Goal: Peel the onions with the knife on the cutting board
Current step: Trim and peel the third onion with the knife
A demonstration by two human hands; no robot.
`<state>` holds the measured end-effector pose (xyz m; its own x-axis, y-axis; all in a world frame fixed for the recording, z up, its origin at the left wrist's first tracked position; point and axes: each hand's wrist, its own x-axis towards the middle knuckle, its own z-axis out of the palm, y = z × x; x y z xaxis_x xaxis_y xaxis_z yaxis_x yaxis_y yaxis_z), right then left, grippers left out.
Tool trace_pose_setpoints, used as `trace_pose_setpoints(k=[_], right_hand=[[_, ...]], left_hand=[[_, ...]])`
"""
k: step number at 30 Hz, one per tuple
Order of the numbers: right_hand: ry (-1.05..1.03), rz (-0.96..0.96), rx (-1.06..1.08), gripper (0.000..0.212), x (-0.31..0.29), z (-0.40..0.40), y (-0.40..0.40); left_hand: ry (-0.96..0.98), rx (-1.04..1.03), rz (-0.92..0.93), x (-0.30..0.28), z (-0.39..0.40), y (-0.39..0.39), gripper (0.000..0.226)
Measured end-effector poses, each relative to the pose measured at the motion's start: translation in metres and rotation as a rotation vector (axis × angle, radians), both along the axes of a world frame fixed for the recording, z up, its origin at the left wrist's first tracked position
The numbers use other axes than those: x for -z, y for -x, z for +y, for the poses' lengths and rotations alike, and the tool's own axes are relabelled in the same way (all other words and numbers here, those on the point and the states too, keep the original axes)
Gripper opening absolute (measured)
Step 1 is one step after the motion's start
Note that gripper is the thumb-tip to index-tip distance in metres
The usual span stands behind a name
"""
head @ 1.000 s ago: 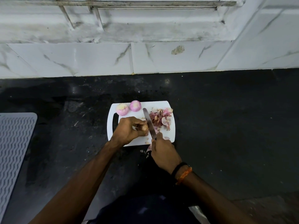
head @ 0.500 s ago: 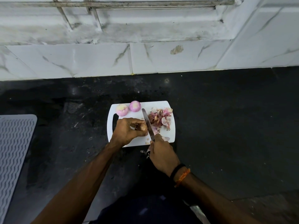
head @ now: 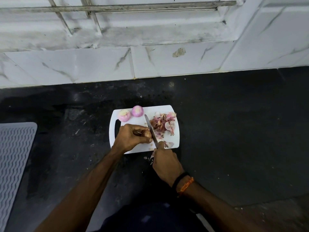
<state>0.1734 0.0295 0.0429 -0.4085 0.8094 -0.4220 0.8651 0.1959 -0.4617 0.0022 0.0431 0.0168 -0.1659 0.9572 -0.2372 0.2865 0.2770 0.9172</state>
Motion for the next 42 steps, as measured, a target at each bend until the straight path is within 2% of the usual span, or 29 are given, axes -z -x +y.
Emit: trace_pose_setpoints(k=[2,4,6,9,12,16,21,24,31,42], right_hand=[[0.011,0.001,-0.016,0.033,-0.003,0.005,0.001],[0.006,-0.010,-0.049,0.035,-0.009,0.011,0.001],[0.012,-0.015,-0.058,0.038,-0.014,0.015,0.002],[0.011,-0.042,-0.060,0.043,-0.013,0.017,0.004],[0.003,-0.069,-0.091,0.039,-0.006,0.013,0.005],[0.002,-0.041,-0.061,0.042,0.001,0.012,0.006],[-0.040,-0.072,-0.123,0.040,0.007,0.017,0.007],[-0.035,-0.030,-0.064,0.035,0.012,0.013,0.004],[-0.023,0.025,0.025,0.034,0.013,0.008,0.007],[-0.033,0.008,-0.028,0.036,0.011,0.006,0.004]], left_hand=[[-0.008,0.066,0.081,0.001,0.006,0.004,0.023],[-0.093,0.157,0.257,0.005,0.008,0.006,0.019],[-0.190,0.202,0.418,0.015,0.003,0.003,0.032],[-0.194,0.174,0.475,0.023,-0.007,-0.001,0.047],[-0.193,0.130,0.449,0.027,-0.008,-0.001,0.038],[-0.143,0.071,0.348,0.026,-0.003,0.003,0.042],[-0.124,0.057,0.263,0.022,0.004,0.008,0.039],[-0.102,0.012,0.190,0.021,0.001,0.003,0.038],[-0.078,-0.009,0.146,0.021,0.001,0.003,0.039],[-0.046,-0.052,0.095,0.025,-0.001,0.003,0.040]])
